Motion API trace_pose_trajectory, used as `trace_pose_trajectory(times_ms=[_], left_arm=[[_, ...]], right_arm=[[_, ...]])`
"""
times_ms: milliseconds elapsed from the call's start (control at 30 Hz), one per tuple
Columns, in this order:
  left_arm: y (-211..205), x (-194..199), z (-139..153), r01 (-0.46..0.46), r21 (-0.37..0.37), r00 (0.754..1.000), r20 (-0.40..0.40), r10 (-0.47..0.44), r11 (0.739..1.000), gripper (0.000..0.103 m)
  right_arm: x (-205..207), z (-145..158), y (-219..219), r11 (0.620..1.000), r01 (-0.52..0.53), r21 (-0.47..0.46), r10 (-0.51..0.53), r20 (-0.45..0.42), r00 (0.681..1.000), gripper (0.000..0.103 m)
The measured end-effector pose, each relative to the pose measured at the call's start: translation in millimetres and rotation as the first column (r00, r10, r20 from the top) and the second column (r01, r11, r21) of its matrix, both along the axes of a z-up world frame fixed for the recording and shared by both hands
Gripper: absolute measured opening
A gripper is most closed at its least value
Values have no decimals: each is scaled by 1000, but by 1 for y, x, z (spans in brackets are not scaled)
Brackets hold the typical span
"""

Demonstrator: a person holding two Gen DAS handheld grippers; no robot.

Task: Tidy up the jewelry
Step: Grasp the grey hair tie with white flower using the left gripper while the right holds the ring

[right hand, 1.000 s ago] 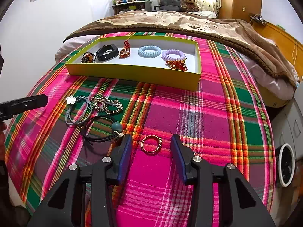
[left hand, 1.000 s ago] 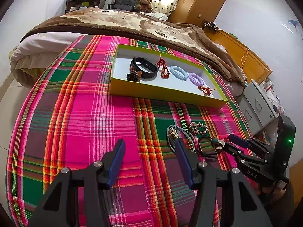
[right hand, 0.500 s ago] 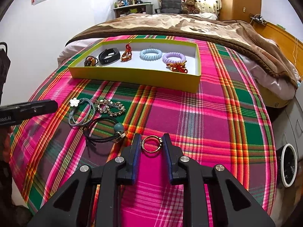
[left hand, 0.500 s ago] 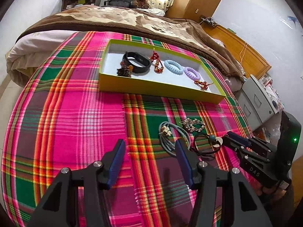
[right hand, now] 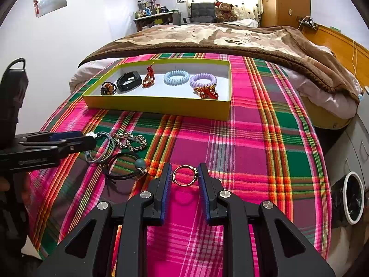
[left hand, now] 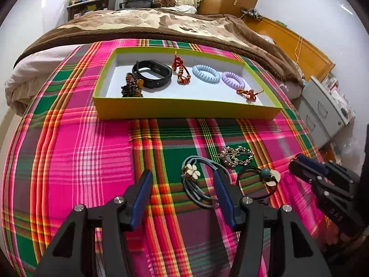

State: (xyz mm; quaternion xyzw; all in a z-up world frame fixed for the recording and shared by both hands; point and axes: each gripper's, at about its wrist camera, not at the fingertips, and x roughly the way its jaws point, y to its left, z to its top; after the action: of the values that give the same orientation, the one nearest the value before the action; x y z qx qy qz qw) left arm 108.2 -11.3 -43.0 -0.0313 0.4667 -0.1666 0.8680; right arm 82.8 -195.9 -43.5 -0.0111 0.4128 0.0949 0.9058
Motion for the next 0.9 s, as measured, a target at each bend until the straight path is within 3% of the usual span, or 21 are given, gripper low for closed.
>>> trace_pose_trajectory(times_ms=[267,333,600,900], left_arm=[[-12,2,-1,18,102,999,30,-21,995,51],[-13,2,-1,14,140,999,48,-21,990,35],[-13,2,0,37,130,998,49,-44,991,18],[-10,-1,4,32,109,997,62,-39,993,18]], right_arm=[[0,3,1,1000,-6,0,6,9,1000,23],[0,4,2,1000,-8,-5,8,14,1000,23],[0,5,2,1000,-7,-4,7,15,1000,23],[-1,7,0,1000,1,0,-1,19,1000,23]])
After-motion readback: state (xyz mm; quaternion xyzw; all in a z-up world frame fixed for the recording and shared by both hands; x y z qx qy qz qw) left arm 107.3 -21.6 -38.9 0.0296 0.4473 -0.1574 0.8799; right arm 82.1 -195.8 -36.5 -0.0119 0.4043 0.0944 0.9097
